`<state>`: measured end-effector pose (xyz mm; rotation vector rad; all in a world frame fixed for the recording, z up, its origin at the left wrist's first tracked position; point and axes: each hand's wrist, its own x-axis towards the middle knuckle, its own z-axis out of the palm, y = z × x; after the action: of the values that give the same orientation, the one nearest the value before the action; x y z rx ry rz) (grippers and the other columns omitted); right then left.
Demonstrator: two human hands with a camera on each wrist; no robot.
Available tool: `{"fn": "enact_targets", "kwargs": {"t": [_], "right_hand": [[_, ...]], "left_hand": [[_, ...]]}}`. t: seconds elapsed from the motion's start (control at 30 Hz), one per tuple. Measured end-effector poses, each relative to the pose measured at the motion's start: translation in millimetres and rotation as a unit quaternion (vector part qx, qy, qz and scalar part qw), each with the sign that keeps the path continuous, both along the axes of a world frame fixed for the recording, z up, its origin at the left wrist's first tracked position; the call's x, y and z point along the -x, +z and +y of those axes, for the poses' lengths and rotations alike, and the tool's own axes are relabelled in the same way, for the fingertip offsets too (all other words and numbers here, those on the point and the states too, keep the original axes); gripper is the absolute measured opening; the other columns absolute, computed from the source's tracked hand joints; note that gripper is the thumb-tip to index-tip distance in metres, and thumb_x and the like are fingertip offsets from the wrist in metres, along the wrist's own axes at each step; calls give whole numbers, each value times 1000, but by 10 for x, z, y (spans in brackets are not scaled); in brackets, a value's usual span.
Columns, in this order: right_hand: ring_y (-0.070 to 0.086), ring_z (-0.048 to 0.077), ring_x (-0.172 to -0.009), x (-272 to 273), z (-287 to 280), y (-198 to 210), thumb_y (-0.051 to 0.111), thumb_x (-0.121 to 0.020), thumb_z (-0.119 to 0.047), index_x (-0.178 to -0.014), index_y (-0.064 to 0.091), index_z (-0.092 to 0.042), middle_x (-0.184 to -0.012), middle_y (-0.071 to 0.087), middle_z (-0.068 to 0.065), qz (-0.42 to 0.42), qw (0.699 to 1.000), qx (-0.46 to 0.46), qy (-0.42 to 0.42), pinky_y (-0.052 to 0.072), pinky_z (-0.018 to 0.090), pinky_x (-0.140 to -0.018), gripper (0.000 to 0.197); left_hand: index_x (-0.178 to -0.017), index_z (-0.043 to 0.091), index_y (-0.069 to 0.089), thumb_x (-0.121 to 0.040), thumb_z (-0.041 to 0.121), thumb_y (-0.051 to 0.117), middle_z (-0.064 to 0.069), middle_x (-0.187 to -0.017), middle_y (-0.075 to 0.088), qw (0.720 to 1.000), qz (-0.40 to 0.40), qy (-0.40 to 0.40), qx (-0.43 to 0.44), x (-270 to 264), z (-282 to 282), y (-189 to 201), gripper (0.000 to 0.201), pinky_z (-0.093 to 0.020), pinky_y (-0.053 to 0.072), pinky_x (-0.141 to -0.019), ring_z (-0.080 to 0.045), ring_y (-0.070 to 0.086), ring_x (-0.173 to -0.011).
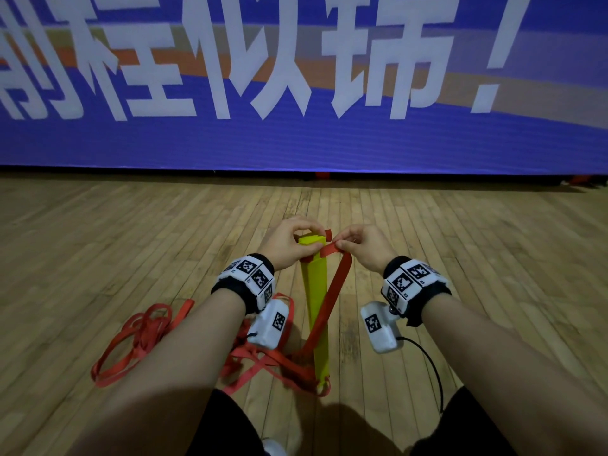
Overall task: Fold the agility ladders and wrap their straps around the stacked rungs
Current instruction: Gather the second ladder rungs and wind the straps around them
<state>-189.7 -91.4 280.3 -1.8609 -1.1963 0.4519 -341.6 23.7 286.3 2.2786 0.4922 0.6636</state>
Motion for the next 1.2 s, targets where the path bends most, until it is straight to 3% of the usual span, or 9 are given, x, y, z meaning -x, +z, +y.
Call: {"fn": "enact_targets", "kwargs": {"t": [0.13,0.3,0.5,0.67,0.77,0.87,1.0,1.1,1.2], "right_hand": [[62,18,-88,-11,9,-15,62,-90,-18,-76,61,-31,-87,67,0,-41,999,5,1,51,40,-87,20],[60,16,-84,-14,12,-24,61,-91,-18,-77,61,-28,-82,64,-4,-45,999,6,-22,50,33,-78,17],[63,12,-49,71,-6,-10,48,-96,-1,-86,53,-7,-69,62,9,182,983,-20,4,55,23,-54,13],[64,11,-46,82,48,-8,50,-96,-2,-84,54,-8,-71,64,12,225,974,-23,-1,53,20,-46,14],[65,9,-47,56,82,-12,50,-96,-3,-83,54,-9,-70,65,11,223,974,-24,-2,52,19,-46,14],[65,9,-46,4,115,-8,50,-96,-2,-82,54,-9,-66,65,9,230,973,-26,-7,52,18,-46,16],[63,8,-44,-53,173,-9,48,-96,-1,-82,54,-9,-71,62,12,245,969,-28,-4,50,17,-44,17],[63,9,-44,-118,195,-23,48,-96,0,-84,54,-8,-72,62,12,260,965,-38,-7,53,19,-46,16],[64,9,-44,-167,235,-44,48,-96,0,-83,54,-8,-60,65,5,274,960,-48,-4,53,19,-46,16]], "left_hand": [[-82,50,62,-70,45,66,17,-104,61,1000,10,-3,-2,-6,22,6,14,-46,48,-93,-10,58,-107],[-85,51,62,-72,49,67,17,-106,61,1000,17,3,-5,-9,40,-14,15,-42,48,-93,-8,57,-107],[-113,30,62,-80,11,75,1,-118,60,997,-14,-36,60,-10,-1,-22,40,-8,45,-79,-7,58,-104],[-137,19,41,-69,6,81,-2,-128,48,981,11,-5,194,14,61,-91,80,-27,51,-89,-20,61,-107],[-126,8,51,-73,2,78,-3,-122,59,976,95,-41,190,9,101,-191,60,-25,48,-96,-8,61,-102],[-107,16,59,-77,2,75,5,-106,64,972,141,-58,181,-34,117,-291,37,-28,47,-98,-5,61,-94],[-102,27,63,-75,9,78,12,-105,64,975,134,-43,169,-89,247,-353,36,-45,47,-99,-13,66,-92],[-113,22,60,-75,7,78,3,-120,62,974,119,-50,185,-148,271,-367,44,-44,50,-95,-19,66,-90],[-119,17,52,-73,3,78,-4,-128,56,977,102,-44,181,-279,216,-435,54,-33,56,-84,-18,63,-100]]}}
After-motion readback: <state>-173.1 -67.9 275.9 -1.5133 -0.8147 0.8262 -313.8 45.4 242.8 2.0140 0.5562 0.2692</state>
